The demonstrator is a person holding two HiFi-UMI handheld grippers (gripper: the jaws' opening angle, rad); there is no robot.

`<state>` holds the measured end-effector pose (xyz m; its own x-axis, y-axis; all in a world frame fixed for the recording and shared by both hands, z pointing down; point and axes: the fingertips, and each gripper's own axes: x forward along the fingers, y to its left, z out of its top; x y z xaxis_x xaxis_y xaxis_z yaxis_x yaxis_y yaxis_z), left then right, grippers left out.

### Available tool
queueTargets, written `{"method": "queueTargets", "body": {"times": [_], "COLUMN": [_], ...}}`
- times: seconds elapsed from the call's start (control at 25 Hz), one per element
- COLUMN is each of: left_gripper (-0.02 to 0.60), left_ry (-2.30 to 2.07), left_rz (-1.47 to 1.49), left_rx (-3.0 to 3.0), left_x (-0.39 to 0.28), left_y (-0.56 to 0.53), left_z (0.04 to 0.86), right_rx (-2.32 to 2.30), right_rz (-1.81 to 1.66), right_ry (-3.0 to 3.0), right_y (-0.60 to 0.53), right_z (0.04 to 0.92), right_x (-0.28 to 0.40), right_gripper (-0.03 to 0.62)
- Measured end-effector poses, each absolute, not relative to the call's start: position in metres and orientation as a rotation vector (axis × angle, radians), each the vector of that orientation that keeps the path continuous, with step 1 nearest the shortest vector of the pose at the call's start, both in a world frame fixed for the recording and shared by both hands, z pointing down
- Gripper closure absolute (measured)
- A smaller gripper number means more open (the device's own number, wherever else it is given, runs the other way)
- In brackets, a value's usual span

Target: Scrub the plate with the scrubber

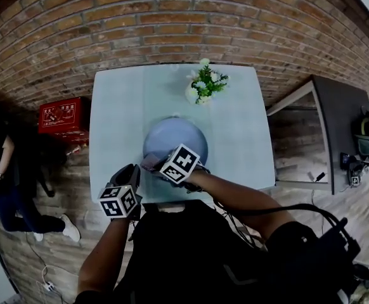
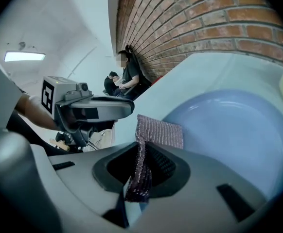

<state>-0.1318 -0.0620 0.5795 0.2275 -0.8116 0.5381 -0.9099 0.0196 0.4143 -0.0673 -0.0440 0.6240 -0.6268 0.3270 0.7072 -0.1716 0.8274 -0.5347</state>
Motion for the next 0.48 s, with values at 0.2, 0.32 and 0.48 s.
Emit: {"method": "queueTargets", "body": {"times": [0.2, 0.32, 0.48], "left_gripper": [0.505, 0.505, 0.505], "left_ry": [-1.582, -1.574, -1.552], "left_rz": [0.167, 0.162, 0.168], "left_rx": [1.790, 1.793, 1.818], "left_x": [-0.136, -0.137, -0.136], "left_y": [-0.070, -0.076, -0.088], "left_z": [0.584, 0.585, 0.583], "right_rx": [-0.276, -0.326, -0.277], "right_rz": [0.792, 0.834, 0.860], "right_ry": [-2.042, -2.021, -2.092], "right_y": [-0.023, -0.018, -0.034], "right_z": [0.623, 0.620, 0.609], "right_x": [-0.051, -0.041, -0.032], "right_gripper": [0.530, 0.530, 0.530]}}
